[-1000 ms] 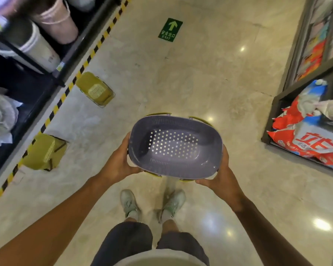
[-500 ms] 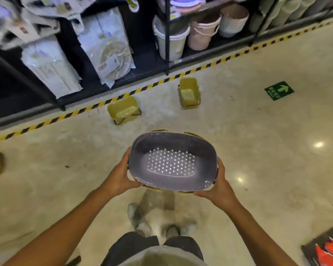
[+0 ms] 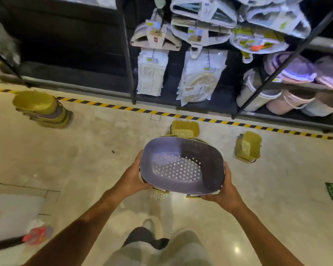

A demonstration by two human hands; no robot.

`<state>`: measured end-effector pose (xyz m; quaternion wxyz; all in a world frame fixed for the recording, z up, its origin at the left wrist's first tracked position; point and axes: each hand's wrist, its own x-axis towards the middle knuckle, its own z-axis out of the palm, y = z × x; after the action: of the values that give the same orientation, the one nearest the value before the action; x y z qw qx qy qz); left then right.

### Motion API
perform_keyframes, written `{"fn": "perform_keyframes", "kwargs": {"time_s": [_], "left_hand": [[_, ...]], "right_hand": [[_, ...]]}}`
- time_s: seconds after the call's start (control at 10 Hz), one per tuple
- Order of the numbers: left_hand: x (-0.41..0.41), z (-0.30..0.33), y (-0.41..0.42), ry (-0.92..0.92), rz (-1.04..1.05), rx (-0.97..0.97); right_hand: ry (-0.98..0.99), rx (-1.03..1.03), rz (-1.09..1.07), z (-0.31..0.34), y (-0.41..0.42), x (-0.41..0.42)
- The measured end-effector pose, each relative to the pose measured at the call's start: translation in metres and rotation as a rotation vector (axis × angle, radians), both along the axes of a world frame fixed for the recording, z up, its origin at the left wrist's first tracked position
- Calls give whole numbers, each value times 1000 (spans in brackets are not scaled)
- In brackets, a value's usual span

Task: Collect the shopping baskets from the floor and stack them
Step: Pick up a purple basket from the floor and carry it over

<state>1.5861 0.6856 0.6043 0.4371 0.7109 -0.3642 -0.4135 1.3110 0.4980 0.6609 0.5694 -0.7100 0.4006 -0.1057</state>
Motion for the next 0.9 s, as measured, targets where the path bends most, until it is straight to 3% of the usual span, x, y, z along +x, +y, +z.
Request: {"fn": "perform_keyframes", "kwargs": {"time_s": [0.3, 0.5, 0.7, 0.8, 0.9], "left_hand": [[91, -2, 32, -33, 230, -42], [159, -8, 47, -45, 376, 61], [260, -11, 49, -100, 498, 185], [308, -3, 50, -26, 612, 272], [346, 11, 55, -62, 684, 331]], "right_hand": [[0, -34, 210, 9, -11, 147], [239, -26, 366, -27, -49, 239], [94, 80, 486, -50, -78, 380], [43, 58, 638, -54, -87, 445], [-27, -75, 715, -43, -89, 518]]}}
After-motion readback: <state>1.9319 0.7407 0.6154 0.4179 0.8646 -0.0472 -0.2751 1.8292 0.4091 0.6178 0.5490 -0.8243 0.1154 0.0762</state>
